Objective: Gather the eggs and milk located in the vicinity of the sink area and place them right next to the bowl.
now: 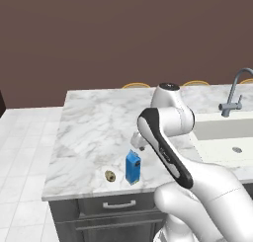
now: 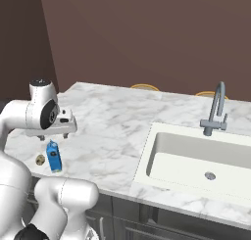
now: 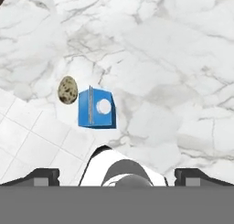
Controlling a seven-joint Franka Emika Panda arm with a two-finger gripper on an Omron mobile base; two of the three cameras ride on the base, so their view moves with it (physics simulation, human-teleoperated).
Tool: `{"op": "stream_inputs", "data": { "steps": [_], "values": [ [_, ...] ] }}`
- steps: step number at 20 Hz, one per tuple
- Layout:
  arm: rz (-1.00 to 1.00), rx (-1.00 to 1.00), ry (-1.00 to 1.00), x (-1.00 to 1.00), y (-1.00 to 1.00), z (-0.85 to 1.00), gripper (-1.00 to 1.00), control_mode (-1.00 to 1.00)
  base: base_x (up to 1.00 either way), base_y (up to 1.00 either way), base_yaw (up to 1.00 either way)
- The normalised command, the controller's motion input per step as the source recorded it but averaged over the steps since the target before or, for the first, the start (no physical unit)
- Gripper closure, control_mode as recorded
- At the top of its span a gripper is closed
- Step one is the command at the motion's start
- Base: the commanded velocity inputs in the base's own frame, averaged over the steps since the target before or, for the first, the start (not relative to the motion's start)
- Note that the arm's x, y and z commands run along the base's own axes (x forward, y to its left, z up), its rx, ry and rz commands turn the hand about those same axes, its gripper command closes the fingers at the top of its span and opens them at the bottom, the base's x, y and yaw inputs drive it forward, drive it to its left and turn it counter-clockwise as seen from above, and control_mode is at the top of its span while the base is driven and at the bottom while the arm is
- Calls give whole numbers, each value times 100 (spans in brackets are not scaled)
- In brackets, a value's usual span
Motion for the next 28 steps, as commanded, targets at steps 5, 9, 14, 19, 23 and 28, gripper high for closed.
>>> {"op": "stream_inputs", "data": {
  "steps": [5, 9, 14, 19, 23, 28],
  "values": [
    [-21, 0, 3, 44, 20, 0, -100, -100, 0, 0, 0],
    [-18, 0, 5, 3, 30, 0, -100, -100, 0, 0, 0],
    [-1, 0, 2, -1, 23, -9, -100, -100, 0, 0, 0],
    [0, 0, -4, -10, 2, -25, -100, -100, 0, 0, 0],
    [4, -1, -1, -1, 0, -28, -100, -100, 0, 0, 0],
    [6, 0, 0, 0, 0, -23, -100, -100, 0, 0, 0]
  ]
}}
